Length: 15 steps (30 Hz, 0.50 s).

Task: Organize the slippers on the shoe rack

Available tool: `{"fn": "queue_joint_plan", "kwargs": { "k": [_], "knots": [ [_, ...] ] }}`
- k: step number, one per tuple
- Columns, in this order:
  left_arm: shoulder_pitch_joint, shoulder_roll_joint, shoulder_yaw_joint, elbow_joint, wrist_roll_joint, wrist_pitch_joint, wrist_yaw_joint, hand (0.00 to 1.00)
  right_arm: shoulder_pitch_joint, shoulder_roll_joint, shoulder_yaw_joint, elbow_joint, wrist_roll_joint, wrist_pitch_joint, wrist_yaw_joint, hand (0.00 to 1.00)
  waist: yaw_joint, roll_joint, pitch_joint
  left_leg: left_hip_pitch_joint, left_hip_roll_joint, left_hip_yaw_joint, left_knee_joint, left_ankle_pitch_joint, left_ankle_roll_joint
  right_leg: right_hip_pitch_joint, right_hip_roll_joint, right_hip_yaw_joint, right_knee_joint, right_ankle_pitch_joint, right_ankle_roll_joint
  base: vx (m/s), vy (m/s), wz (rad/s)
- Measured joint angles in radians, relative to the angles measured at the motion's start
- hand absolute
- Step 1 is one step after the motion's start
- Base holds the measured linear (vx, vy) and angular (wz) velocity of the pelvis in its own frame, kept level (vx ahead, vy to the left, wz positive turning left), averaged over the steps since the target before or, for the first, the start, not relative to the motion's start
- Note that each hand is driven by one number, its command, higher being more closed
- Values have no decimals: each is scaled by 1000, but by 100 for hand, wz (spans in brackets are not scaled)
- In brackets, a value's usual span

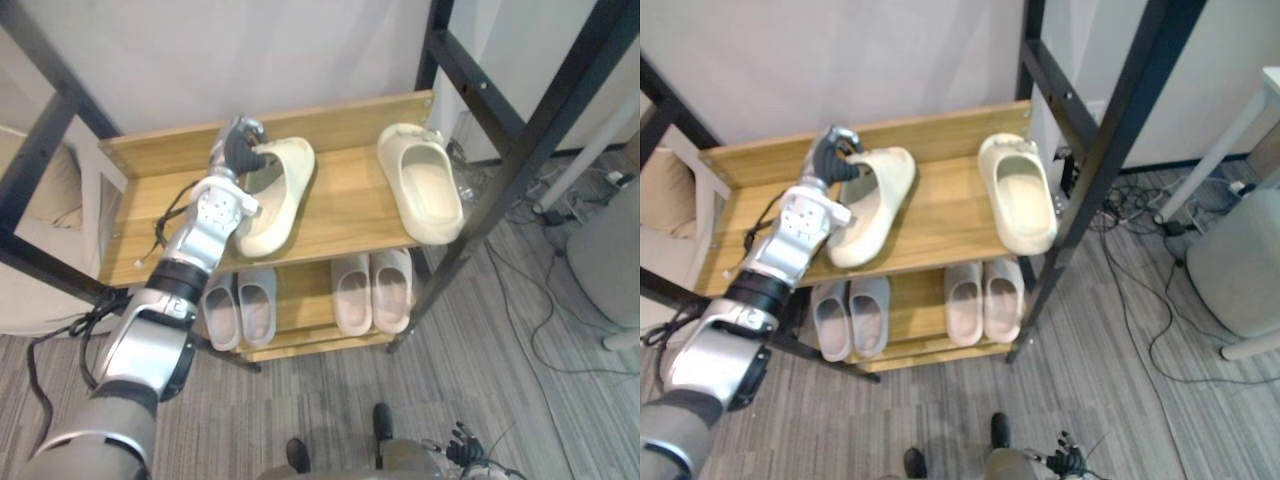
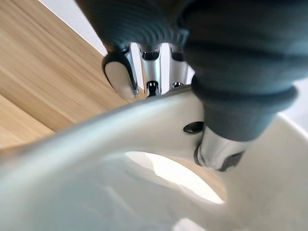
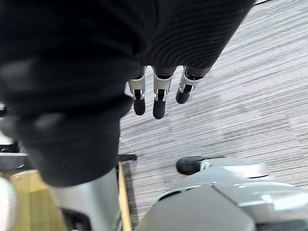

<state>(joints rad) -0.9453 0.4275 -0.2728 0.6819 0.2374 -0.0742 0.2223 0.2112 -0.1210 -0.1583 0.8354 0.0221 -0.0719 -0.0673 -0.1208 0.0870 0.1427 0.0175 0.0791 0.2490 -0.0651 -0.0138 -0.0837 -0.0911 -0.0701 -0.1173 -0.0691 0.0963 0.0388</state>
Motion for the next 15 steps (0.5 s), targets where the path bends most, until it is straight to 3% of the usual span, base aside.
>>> {"fn": "queue_joint_plan", "kwargs": {
  "k": [15],
  "knots": [
    [-48, -77, 43, -21, 47, 44, 69, 100, -16, 5, 1, -40, 22, -13, -23, 0, 15, -11, 27, -42, -17, 31, 16, -3, 17, -66, -22, 39, 30, 14, 11, -25, -1, -6]
  ]
}}
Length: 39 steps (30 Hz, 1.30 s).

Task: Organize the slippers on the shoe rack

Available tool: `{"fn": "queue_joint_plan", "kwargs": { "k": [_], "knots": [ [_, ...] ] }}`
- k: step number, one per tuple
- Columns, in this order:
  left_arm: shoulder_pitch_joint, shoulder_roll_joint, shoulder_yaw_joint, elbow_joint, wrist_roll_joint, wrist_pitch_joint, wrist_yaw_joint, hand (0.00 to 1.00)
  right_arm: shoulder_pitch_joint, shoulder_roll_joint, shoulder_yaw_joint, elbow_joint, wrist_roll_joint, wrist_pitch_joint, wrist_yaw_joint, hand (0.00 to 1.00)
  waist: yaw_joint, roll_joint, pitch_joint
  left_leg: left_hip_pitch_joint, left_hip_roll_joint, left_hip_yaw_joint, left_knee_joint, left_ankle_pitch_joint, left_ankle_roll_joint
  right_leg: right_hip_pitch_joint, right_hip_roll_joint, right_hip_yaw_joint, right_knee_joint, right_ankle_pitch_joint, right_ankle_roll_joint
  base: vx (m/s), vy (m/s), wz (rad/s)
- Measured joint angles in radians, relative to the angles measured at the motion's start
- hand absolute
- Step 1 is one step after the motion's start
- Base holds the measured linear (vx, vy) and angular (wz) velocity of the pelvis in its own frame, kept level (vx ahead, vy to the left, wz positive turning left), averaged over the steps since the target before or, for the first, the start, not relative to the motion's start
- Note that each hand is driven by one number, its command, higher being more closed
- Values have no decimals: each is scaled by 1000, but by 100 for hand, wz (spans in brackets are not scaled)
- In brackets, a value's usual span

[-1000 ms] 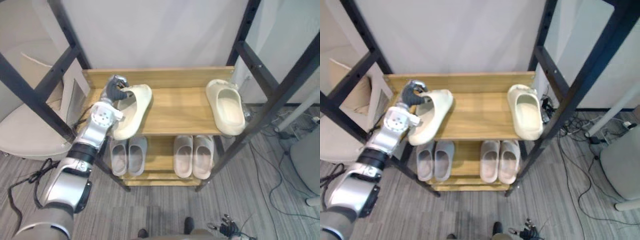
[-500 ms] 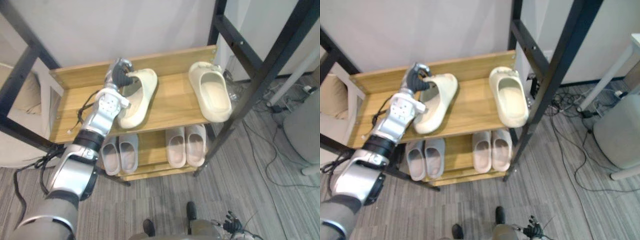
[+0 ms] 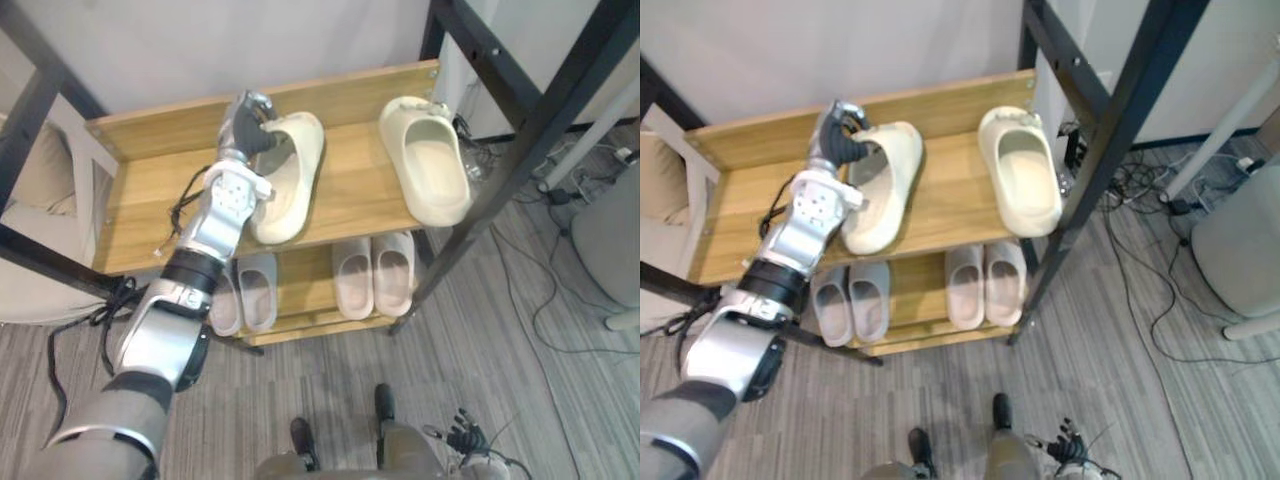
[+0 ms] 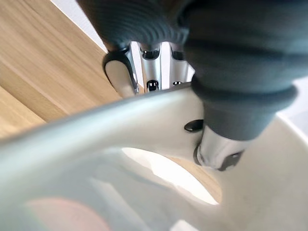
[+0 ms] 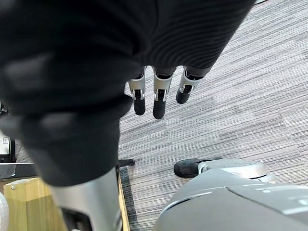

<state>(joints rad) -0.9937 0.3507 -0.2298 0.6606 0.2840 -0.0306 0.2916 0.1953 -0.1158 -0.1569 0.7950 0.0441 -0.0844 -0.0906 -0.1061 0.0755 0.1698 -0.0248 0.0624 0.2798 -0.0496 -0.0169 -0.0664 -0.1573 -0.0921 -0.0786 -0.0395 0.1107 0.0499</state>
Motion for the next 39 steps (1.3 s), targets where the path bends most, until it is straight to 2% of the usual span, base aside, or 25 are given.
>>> {"fn": "queue_joint_plan", "kwargs": {
  "k": [3, 6, 10, 29, 30, 39],
  "knots": [
    [-53, -52, -1, -1, -1, 0, 13, 100, -1, 10, 0, -15, 0, -3, 0, 0, -5, -13, 19, -2, -7, -3, -1, 3, 5, 1, -8, -1, -2, 3, 4, -3, 6, 1],
    [-63, -105, -9, -18, -1, 0, 18, 100, -2, 17, -2, -25, 2, -5, -3, 0, -16, -14, 20, -2, -14, -6, -1, 5, 8, 2, -16, -5, -2, 5, 7, 20, 13, 3],
    [-63, -161, -45, -46, 1, 0, 27, 100, -2, 18, -2, -27, 3, -6, -7, 0, -17, -13, 20, -3, -19, -18, -2, 5, 9, 7, -20, -17, -3, 5, 7, 27, 5, 8],
    [-61, -185, -22, -18, 88, 30, 37, 100, 1, 15, 3, -24, 3, -12, -8, 0, -18, -11, 20, 6, -24, -31, -3, 11, 16, 24, -26, -25, -8, 8, 11, -6, -3, 2],
    [-61, -184, -13, -11, 89, 35, 37, 0, 1, 15, 3, -24, 3, -14, -8, 0, -18, -11, 20, 5, -24, -30, -3, 11, 16, 22, -26, -25, -8, 8, 11, 0, 0, 0],
    [-79, -172, 17, 1, 89, 45, 41, 0, 13, 15, 4, -36, 5, -22, -8, 0, -8, -11, 20, -11, -24, -26, -1, 11, 16, 3, -26, -22, -2, 8, 11, 1, -2, -1]
  ]
}}
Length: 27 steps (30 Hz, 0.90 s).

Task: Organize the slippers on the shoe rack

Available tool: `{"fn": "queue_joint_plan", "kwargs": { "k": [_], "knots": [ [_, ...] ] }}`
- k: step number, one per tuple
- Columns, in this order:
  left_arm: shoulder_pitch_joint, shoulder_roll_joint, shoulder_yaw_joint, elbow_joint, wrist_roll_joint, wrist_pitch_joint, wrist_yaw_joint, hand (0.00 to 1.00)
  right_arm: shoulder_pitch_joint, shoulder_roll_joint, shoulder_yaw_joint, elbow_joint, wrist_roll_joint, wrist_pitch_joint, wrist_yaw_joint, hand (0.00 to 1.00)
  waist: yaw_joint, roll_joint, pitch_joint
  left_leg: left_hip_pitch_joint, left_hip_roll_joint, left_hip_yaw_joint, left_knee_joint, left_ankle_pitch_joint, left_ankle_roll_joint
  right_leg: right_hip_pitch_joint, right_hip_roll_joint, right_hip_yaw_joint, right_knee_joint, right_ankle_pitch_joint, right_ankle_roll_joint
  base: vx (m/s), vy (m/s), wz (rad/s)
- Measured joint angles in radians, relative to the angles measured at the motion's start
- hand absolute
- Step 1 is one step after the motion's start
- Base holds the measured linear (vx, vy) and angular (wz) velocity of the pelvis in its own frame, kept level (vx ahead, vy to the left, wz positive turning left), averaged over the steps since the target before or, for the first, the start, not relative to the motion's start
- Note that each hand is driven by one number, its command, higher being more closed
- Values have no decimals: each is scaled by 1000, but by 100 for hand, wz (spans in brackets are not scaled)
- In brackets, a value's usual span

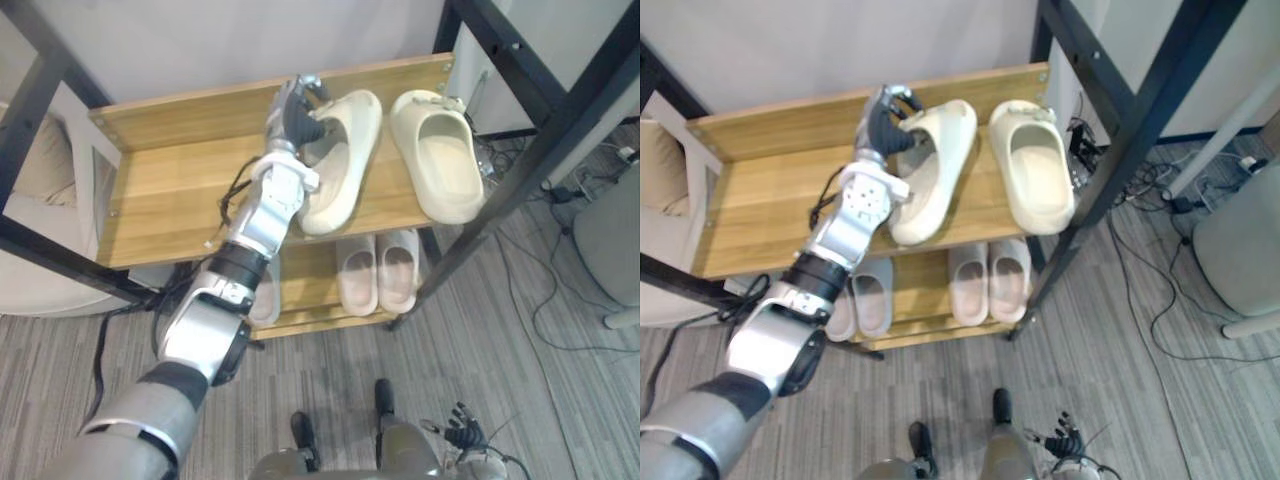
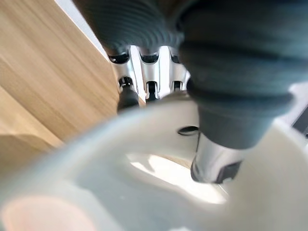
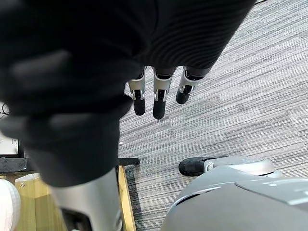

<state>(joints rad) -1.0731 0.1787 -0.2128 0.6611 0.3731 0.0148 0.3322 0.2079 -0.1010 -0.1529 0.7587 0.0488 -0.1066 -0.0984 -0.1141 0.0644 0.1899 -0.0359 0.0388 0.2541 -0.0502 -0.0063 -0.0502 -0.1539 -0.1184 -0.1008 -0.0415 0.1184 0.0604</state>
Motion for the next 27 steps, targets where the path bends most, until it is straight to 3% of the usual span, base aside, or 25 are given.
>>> {"fn": "queue_joint_plan", "kwargs": {
  "k": [14, 21, 27],
  "knots": [
    [-1, -53, 20, -26, -63, -1, 18, 0, 2, 0, 1, -1, 2, 1, -1, 0, 7, 0, 0, -7, 0, -9, 0, 0, 0, -2, -3, -10, 1, 0, 0, 4, -2, 1],
    [39, -61, 20, -160, -145, -11, 39, 0, 1, -1, 1, 0, 0, 7, -5, 0, 12, 0, 0, -5, -1, -22, 0, 1, 2, 7, -4, -26, 0, -1, 0, 7, -9, 5],
    [136, -60, 26, -301, -227, -59, 40, 0, 2, -6, 1, 7, -4, 18, -11, 0, 20, 7, -7, 9, -2, -46, 1, 4, 5, 36, -7, -48, -4, -5, 3, -7, -7, 11]
  ]
}}
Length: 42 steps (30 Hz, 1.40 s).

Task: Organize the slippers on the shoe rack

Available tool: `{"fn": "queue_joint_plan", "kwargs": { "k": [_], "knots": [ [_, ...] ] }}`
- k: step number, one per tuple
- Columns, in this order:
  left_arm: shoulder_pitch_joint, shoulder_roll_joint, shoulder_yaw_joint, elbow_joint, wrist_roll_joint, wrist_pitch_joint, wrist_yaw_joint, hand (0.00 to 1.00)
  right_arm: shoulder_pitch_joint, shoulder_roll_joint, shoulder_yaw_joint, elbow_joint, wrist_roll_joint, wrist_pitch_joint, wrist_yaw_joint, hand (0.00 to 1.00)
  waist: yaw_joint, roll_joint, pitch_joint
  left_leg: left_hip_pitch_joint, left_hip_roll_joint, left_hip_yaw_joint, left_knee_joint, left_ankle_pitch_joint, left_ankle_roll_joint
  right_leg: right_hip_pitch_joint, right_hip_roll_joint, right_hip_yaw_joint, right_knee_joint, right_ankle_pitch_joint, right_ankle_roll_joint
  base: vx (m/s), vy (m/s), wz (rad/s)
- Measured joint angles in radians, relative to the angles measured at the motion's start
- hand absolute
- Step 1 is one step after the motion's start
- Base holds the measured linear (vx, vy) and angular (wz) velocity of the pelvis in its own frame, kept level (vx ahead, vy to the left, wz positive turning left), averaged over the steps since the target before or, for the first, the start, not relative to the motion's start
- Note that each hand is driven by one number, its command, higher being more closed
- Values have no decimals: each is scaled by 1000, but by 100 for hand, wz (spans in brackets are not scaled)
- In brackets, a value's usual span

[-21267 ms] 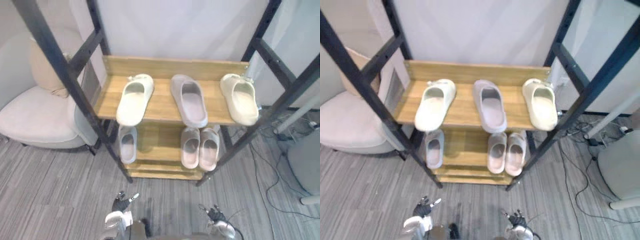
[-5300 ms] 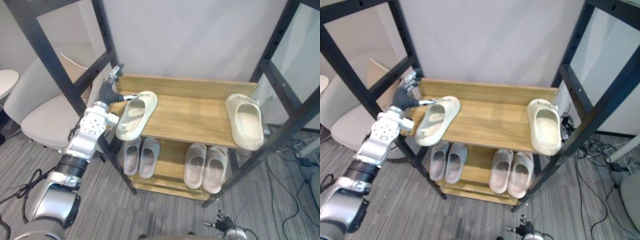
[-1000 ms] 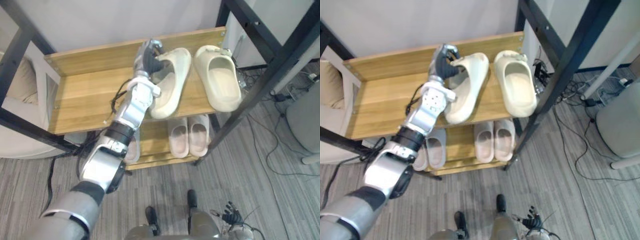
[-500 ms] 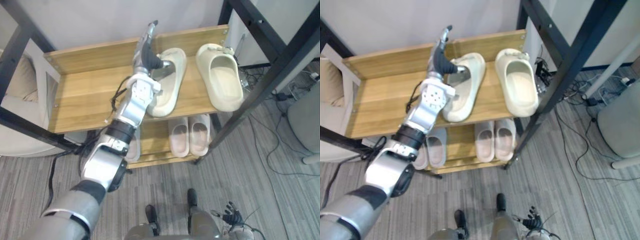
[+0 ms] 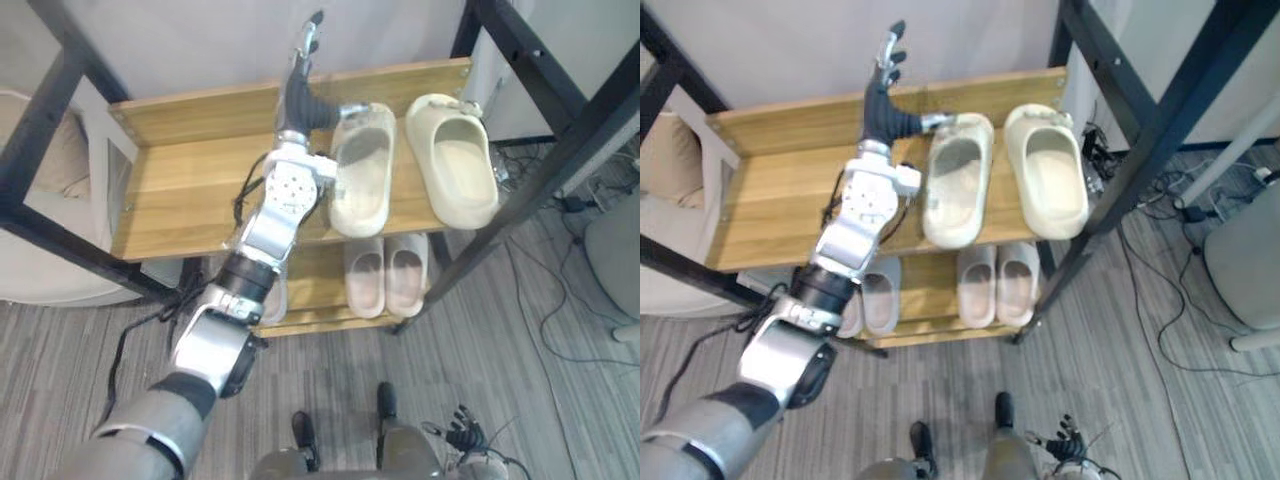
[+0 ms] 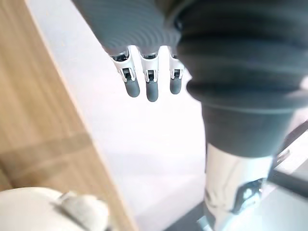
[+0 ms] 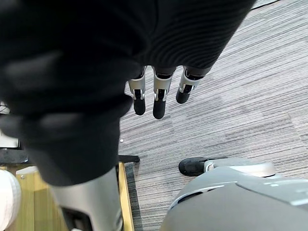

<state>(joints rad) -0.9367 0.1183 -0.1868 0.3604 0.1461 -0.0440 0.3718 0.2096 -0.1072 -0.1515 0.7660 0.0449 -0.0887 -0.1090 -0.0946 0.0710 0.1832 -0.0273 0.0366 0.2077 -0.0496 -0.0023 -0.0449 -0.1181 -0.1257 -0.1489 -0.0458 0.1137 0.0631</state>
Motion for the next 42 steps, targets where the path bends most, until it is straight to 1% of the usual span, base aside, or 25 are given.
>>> {"fn": "queue_joint_plan", "kwargs": {
  "k": [4, 7, 11, 13, 14, 15, 20, 24, 27, 31, 35, 37, 42],
  "knots": [
    [121, 13, 20, -36, -125, -32, -10, 0, 0, -12, 7, 15, -3, 7, 6, 0, 11, 8, -11, 15, -1, -6, -1, 1, -1, 27, 1, -9, -17, 0, 0, -3, -11, 6],
    [209, 33, 30, -36, -180, -36, -34, 0, 0, -15, 7, 24, -4, 10, 10, 0, 16, 12, -19, 30, 1, -13, -8, 3, -4, 50, 5, -21, -32, 2, -2, -3, -23, 6],
    [287, 40, 31, -36, -231, -37, -62, 0, -4, -17, 10, 39, -5, 19, 12, 0, 20, 9, -29, 32, 1, -30, -16, 9, -8, 62, 8, -43, -41, 4, -5, 9, -22, 13],
    [349, 47, 24, -36, -287, -38, -82, 0, -5, -21, 19, 43, -6, 21, 13, 0, 23, 9, -29, 47, 2, -34, -19, 9, -8, 77, 10, -51, -42, 2, -6, 15, -15, 7],
    [370, 47, 18, -36, -311, -38, -93, 0, -6, -21, 20, 43, -6, 22, 13, 0, 24, 8, -29, 50, 3, -37, -20, 9, -8, 82, 10, -56, -43, 2, -6, 12, -16, 9],
    [406, 47, -3, -58, -346, -50, -106, 0, -7, -23, 30, 45, -7, 24, 15, 0, 27, 2, -31, 49, 3, -42, -20, 9, -9, 83, 11, -59, -43, 1, -7, 5, -17, 9],
    [455, 48, -54, -106, -415, -65, -157, 0, -22, -22, 42, 81, -7, 31, 21, 0, 38, -19, -44, 50, 4, -55, -19, 9, -9, 90, 11, -67, -43, 0, -7, -14, -14, 7],
    [476, 46, -80, -113, -453, -72, -181, 0, -23, -18, 58, 83, -7, 31, 21, 0, 38, -37, -56, 53, 4, -58, -19, 9, -9, 95, 11, -70, -47, 0, -6, -33, -9, 3],
    [484, 44, -121, -114, -467, -73, -188, 0, -23, -18, 60, 88, -8, 31, 21, 0, 37, -43, -60, 63, 4, -63, -21, 10, -9, 107, 8, -83, -50, -9, -2, -27, -8, 4],
    [484, 26, -169, -115, -493, -74, -220, 0, -34, -21, 76, 117, -8, 31, 21, 0, 36, -45, -71, 63, 4, -77, -34, 16, -12, 109, 6, -93, -50, -12, 0, -12, -14, 10],
    [485, 12, -228, -129, -502, -74, -228, 0, -36, -21, 76, 123, -9, 34, 21, 0, 36, -47, -76, 64, 4, -82, -38, 19, -10, 110, 7, -95, -48, -14, 2, 3, -5, 4],
    [483, -4, -273, -134, -503, -74, -243, 0, -39, -21, 77, 124, -10, 40, 21, 0, 33, -48, -79, 69, 3, -82, -39, 19, -10, 115, 6, -96, -46, -14, 2, 40, -7, 0],
    [466, -23, -319, -121, -504, -70, -241, 0, -46, -20, 77, 124, -10, 40, 20, 0, 26, -48, -78, 79, 2, -80, -43, 18, -10, 121, 6, -99, -46, -14, 3, 6, -1, 0]
  ]
}}
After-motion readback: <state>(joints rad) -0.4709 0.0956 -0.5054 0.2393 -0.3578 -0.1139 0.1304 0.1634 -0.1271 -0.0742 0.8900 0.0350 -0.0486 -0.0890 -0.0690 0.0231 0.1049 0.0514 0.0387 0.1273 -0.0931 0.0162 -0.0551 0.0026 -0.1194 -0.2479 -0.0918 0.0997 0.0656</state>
